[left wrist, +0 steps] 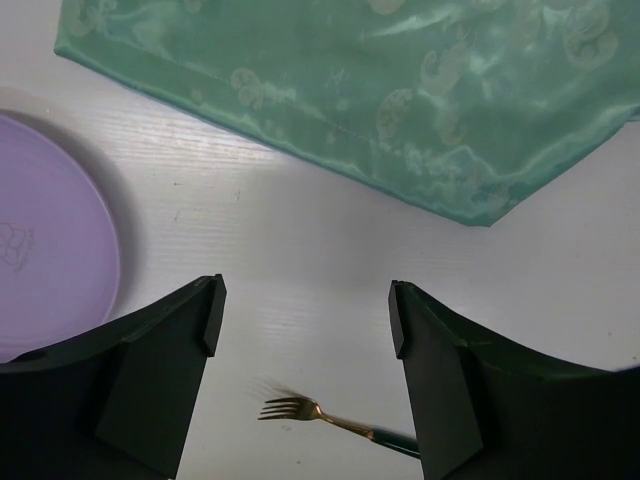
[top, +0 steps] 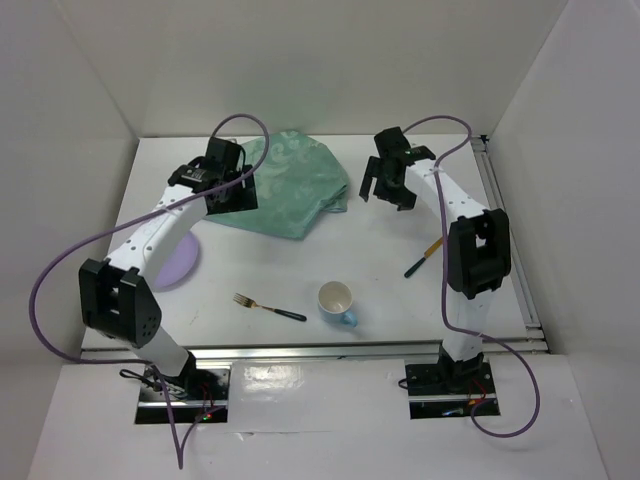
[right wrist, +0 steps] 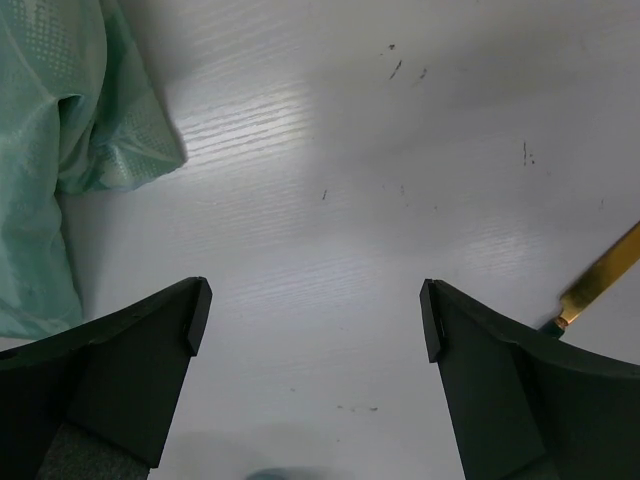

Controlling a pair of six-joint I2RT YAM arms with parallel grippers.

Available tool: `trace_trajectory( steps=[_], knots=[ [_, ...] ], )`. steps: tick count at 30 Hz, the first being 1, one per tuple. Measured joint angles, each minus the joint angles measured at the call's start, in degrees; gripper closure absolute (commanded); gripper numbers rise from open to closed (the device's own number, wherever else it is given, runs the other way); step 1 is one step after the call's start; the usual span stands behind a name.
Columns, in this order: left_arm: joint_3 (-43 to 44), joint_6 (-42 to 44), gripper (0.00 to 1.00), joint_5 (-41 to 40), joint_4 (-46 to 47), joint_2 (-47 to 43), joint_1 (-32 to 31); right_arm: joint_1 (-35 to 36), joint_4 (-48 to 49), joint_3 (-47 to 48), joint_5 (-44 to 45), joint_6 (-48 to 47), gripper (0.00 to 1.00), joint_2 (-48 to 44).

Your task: Set the dinner table for one person

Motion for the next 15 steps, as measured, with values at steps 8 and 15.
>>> trace_trajectory(
  steps=[8,15],
  knots=[
    [-0.9,-1.8,0.16,1.0,-1.2,2.8,0.1,0.5,2.0,-3.4,-3.3,-0.3,0.0,-0.4],
    [-1.7,-6.1,0.13,3.3,-1.1,3.8,0.8,1.5,8.1,-11.5,-8.9,-1.6,0.0,-6.3]
  ],
)
